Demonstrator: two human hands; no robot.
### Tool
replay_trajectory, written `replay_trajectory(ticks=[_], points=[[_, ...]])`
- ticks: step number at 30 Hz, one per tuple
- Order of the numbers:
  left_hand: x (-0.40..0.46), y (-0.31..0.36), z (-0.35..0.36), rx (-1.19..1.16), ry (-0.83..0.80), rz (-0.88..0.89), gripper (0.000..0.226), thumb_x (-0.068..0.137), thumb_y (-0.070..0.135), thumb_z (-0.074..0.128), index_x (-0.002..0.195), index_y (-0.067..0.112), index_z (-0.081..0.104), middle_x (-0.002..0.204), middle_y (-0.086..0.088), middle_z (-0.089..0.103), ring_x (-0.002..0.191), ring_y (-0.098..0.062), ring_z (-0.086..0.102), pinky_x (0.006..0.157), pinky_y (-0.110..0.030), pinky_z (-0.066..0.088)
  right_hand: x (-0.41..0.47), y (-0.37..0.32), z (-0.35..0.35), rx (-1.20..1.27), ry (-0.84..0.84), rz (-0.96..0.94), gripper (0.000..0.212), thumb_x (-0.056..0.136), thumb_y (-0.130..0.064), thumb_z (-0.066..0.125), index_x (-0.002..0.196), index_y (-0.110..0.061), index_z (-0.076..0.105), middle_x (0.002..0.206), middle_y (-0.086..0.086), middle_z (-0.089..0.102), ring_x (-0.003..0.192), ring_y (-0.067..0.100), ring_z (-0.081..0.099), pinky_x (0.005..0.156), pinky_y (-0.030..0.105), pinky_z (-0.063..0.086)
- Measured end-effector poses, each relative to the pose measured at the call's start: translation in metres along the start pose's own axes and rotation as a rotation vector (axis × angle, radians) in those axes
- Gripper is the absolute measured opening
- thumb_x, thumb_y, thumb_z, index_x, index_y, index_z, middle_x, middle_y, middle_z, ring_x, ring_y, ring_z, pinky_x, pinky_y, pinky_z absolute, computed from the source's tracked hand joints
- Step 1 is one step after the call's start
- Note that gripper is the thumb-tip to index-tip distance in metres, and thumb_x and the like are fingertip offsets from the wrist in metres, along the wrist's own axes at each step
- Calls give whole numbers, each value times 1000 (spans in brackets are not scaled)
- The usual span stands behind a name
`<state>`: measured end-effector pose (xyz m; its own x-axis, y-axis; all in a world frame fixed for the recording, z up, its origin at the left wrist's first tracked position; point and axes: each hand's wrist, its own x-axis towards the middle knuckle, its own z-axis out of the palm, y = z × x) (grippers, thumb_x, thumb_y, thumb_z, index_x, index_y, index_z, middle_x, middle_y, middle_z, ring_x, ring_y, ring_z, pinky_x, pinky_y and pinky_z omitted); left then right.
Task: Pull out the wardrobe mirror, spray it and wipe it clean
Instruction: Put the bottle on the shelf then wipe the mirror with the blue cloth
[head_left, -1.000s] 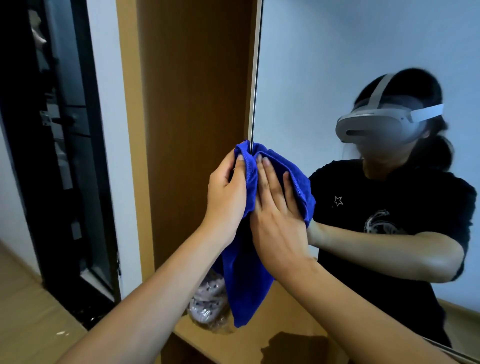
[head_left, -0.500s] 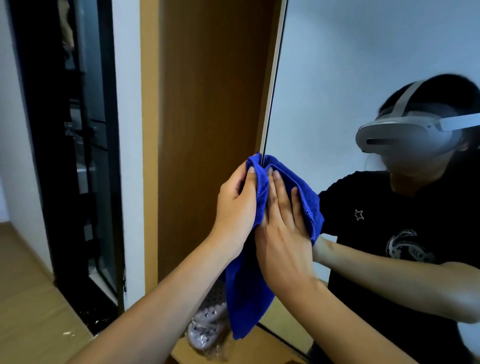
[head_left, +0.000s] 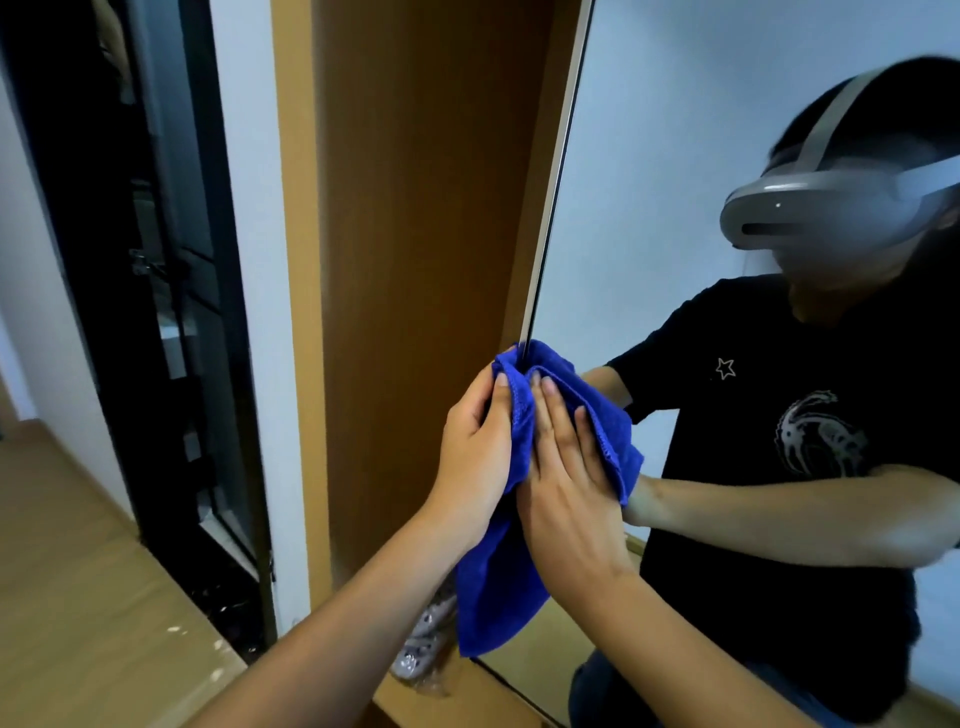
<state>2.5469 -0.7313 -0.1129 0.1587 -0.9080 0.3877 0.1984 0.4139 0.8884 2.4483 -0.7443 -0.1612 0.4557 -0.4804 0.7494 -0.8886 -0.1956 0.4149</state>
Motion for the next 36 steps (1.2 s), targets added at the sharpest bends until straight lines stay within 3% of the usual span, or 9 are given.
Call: replay_trajectory(ticks=[2, 8, 17, 22, 27, 31, 36], points=[[3, 13, 1, -16, -22, -20, 30, 105, 24, 38, 127, 26, 59, 114, 7, 70, 109, -7, 65, 98, -29, 50, 8, 4, -8, -18, -39, -2, 70, 96, -20, 35, 151, 3, -1, 159, 23, -12, 148, 35, -8, 121, 47, -1], [24, 63, 8, -27, -34, -50, 30, 104, 24, 39, 125, 29, 59, 114, 9, 70, 109, -5, 64, 98, -27, 50, 53, 22, -40, 19, -1, 47, 59, 96, -19, 23, 150, 5, 20, 158, 19, 5, 148, 31, 7, 121, 43, 2], [52, 117, 17, 1, -87, -111, 30, 105, 27, 37, 124, 31, 59, 115, 10, 69, 109, -3, 63, 100, -28, 48, 99, 45, -72, -54, -47, 49, 58, 97, -19, 20, 150, 4, 19, 157, 22, 2, 148, 29, 1, 121, 42, -6], [55, 123, 13, 18, -137, -124, 31, 105, 26, 38, 129, 28, 58, 118, 9, 68, 112, -4, 62, 102, -29, 47, 101, 48, -71, -20, -101, 35, 65, 95, -19, 39, 151, 4, 14, 157, 20, -10, 147, 31, -5, 121, 44, -4], [60, 130, 10, 44, -163, -125, 31, 104, 22, 42, 130, 24, 59, 120, 8, 68, 113, -3, 61, 102, -26, 47, 100, 49, -69, -33, -162, 39, 65, 98, -20, 35, 152, 3, 8, 158, 23, -16, 148, 33, -10, 121, 44, -5], [71, 139, 3, 61, -216, -122, 31, 101, 19, 48, 130, 26, 57, 121, 11, 66, 110, 3, 61, 94, -14, 48, 104, 47, -66, 2, -95, 95, 61, 98, -19, 29, 152, 2, 11, 159, 20, -14, 149, 31, -8, 122, 42, -3], [90, 149, -3, 116, -308, -61, 28, 98, 18, 53, 122, 32, 57, 115, 18, 63, 105, 10, 59, 87, -9, 48, 113, 43, -65, 58, -14, 161, 65, 97, -20, 30, 153, -1, 3, 160, 16, -14, 150, 28, -7, 122, 41, -1]])
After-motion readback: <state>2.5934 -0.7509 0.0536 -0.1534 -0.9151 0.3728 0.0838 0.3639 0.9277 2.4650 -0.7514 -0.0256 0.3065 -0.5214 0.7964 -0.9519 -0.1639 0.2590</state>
